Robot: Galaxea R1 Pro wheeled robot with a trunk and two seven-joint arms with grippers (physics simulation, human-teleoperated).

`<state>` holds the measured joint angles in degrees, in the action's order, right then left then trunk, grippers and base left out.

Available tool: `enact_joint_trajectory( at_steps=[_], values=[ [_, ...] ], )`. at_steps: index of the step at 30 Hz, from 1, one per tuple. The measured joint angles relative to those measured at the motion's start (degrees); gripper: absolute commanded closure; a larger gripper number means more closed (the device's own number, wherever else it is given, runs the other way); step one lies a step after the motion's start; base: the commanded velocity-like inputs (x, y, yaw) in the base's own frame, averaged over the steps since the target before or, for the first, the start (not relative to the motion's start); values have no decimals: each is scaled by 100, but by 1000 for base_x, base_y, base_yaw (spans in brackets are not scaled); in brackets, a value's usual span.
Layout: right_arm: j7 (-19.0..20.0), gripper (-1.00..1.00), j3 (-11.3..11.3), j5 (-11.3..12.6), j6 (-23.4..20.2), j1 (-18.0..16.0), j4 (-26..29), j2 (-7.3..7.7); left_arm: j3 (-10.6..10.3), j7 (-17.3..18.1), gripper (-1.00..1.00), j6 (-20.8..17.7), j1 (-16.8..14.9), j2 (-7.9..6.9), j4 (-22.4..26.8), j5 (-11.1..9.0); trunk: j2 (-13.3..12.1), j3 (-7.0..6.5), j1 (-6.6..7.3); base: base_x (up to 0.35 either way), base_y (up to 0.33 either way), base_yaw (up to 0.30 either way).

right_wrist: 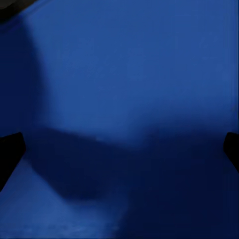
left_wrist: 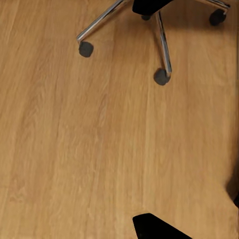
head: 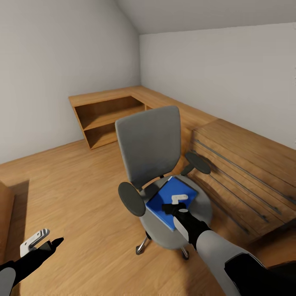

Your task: In the bedroom, organize the workspace by keeping the computer under the desk, ensuring the monitor is on the desk, placing the keyboard on the desk next to the monitor, placing the mouse on the desk next to the keyboard, moving the folder from the swivel chair onto the desk next to the mouse, stacking the notebook on top of the folder with the pen on top of the notebook, and positioning the swivel chair next to the desk.

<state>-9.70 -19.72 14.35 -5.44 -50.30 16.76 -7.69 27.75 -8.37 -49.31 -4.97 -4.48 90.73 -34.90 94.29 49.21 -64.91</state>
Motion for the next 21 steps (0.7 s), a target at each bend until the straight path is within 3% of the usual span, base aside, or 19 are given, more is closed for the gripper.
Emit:
enact_joint_trajectory(
  at_steps=[5,21],
  values=[
    [-1,-100,6,20,5,2,17,0,-2,0,-100,0,0,0,-5,-7,0,0,2,-71,0,0],
    [-26,-100,30,36,11,20,347,20,-8,-8,-100,5,0,0,-8,-9,-640,-286,353,-3,0,0]
  ],
)
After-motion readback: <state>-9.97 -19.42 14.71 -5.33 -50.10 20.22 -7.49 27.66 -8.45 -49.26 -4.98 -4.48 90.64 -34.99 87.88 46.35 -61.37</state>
